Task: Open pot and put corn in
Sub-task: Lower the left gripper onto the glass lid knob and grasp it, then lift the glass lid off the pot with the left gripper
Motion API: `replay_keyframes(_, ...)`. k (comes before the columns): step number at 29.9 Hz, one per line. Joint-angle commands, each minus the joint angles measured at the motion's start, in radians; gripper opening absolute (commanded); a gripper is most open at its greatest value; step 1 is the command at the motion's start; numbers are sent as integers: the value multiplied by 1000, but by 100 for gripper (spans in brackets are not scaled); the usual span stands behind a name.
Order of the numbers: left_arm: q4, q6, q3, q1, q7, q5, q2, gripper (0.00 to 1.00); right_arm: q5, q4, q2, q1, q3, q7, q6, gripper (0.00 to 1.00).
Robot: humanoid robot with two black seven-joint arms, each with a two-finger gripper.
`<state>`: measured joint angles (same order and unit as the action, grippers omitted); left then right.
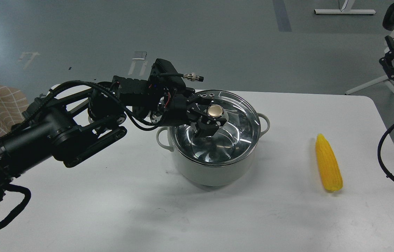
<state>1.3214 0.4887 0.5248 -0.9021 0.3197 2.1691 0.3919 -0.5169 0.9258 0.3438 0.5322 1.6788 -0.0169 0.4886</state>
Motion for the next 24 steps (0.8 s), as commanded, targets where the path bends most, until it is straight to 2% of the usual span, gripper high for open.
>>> replay_keyframes(1,-1,0,1,-1,1,0,-1,67,0,1,3,0,1,0,0,100)
replay_keyframes(10,1,0,1,2,1,0,2,49,0,1,0,0,1,0,0,100)
replay_keyframes(24,19,0,17,-23,10,-11,30,45,0,-4,1,-1,1,0,0,100)
